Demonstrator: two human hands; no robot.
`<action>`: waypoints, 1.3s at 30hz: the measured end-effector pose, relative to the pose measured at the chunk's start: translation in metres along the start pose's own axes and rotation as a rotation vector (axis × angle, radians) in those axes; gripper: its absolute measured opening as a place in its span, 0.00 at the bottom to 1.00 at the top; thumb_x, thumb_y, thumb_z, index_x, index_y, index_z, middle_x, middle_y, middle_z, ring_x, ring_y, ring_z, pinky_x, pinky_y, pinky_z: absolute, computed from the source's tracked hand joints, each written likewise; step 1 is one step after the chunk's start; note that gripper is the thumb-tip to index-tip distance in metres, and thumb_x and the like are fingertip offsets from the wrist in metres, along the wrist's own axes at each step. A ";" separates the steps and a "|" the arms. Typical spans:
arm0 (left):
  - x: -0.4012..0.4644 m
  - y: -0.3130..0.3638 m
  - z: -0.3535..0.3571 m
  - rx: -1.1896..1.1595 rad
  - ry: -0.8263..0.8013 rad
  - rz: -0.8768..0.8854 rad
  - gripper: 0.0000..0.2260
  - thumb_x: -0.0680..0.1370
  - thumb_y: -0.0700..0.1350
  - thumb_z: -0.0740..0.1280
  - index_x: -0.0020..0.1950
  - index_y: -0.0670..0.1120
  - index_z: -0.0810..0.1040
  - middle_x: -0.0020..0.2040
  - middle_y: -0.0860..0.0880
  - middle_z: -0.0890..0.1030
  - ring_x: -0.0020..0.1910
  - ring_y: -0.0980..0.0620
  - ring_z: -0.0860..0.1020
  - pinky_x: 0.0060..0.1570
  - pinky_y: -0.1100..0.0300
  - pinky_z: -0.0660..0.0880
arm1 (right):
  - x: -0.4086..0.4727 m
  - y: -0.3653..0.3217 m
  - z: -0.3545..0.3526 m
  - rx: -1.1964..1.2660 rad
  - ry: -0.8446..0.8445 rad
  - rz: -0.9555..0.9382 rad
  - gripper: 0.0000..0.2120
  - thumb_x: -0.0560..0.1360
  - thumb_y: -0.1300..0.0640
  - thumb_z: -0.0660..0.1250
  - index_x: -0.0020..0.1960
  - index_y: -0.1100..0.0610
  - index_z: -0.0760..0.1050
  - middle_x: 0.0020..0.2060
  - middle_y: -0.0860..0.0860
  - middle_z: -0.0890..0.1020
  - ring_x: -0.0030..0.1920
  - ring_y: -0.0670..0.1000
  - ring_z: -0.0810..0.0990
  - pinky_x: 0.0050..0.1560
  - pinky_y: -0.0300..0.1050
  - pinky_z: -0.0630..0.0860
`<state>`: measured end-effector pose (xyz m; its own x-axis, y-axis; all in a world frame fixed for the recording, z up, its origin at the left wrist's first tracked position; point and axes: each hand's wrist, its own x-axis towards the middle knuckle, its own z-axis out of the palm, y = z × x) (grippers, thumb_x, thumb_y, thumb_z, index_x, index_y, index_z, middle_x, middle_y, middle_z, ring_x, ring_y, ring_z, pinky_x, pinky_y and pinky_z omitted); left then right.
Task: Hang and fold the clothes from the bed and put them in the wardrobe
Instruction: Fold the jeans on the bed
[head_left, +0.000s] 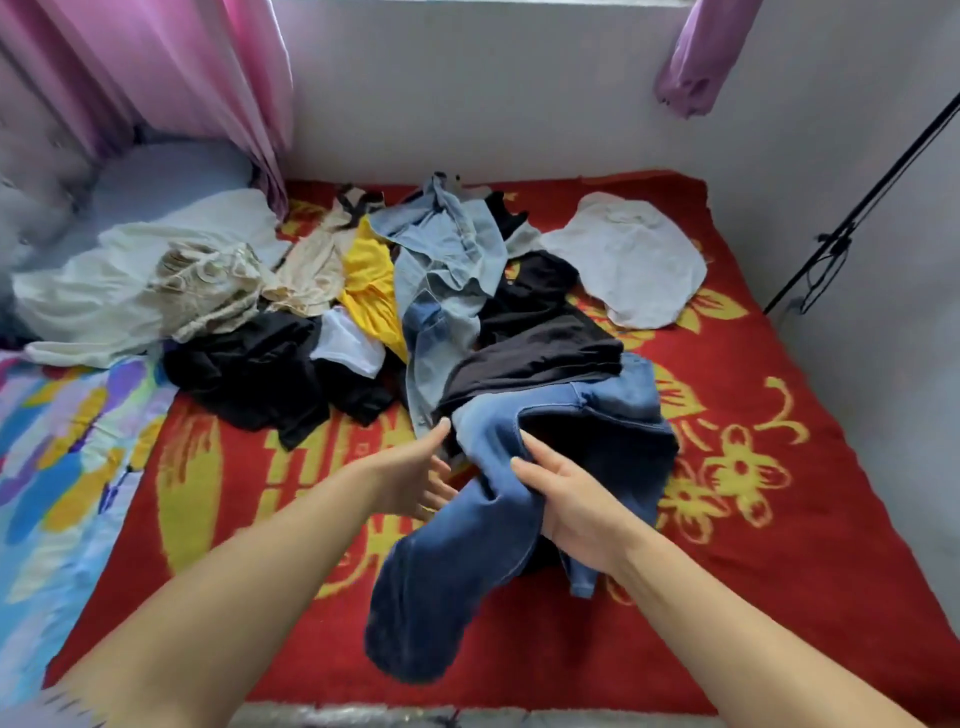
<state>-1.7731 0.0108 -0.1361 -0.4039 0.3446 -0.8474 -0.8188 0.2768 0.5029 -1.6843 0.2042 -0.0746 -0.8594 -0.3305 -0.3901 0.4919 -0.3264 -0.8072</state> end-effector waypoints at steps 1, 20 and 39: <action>0.011 -0.004 0.013 -0.123 -0.107 -0.018 0.39 0.75 0.71 0.51 0.66 0.37 0.71 0.56 0.37 0.79 0.53 0.42 0.78 0.58 0.50 0.72 | -0.011 0.004 0.003 -0.050 -0.056 0.036 0.18 0.81 0.65 0.56 0.67 0.53 0.71 0.59 0.48 0.81 0.58 0.46 0.79 0.59 0.39 0.75; -0.108 0.109 -0.004 0.040 -0.039 0.659 0.07 0.65 0.41 0.69 0.40 0.48 0.85 0.43 0.44 0.84 0.44 0.47 0.82 0.41 0.59 0.79 | 0.047 -0.049 -0.088 -1.442 0.397 -0.038 0.46 0.72 0.47 0.72 0.79 0.55 0.47 0.76 0.56 0.58 0.76 0.55 0.57 0.73 0.52 0.59; -0.078 0.051 -0.049 -0.227 -0.044 0.291 0.36 0.69 0.67 0.62 0.60 0.38 0.80 0.58 0.38 0.81 0.56 0.42 0.80 0.55 0.52 0.78 | 0.021 -0.063 0.033 -1.486 0.254 -0.993 0.28 0.63 0.68 0.60 0.62 0.60 0.78 0.49 0.59 0.77 0.49 0.61 0.79 0.41 0.51 0.79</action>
<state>-1.8031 -0.0458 -0.0529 -0.6196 0.4189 -0.6638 -0.7437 -0.0429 0.6672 -1.7286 0.1889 -0.0172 -0.7929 -0.3507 0.4984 -0.5642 0.7316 -0.3827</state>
